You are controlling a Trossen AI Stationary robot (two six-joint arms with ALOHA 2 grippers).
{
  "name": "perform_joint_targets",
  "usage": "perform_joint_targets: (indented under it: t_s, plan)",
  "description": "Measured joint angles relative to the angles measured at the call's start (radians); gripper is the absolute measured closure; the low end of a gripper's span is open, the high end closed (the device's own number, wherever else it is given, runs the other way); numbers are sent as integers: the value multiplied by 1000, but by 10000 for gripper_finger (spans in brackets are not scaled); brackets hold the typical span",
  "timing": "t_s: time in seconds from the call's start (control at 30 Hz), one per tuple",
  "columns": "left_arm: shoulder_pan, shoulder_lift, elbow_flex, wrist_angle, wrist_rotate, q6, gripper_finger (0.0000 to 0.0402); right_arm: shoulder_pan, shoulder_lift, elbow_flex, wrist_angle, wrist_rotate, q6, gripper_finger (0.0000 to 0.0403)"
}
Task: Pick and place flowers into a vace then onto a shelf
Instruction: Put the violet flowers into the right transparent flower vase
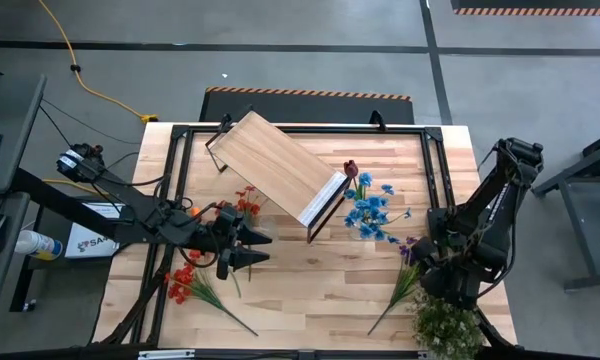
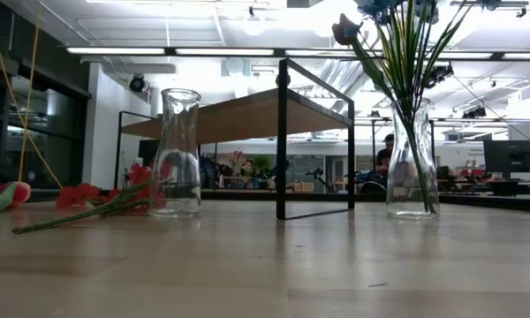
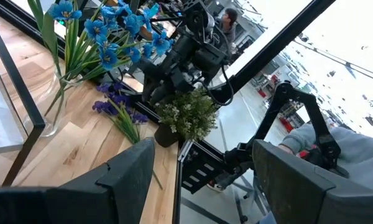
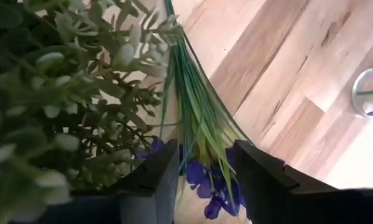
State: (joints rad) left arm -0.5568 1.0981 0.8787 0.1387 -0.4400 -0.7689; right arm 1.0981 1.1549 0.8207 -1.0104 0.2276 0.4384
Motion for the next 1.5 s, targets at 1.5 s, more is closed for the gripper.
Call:
perform_joint_targets:
  t_s: [1.5]
  plan:
    - [0,0,0,-10,-23,1,98,-219,-38,71,20,-202,-405,258]
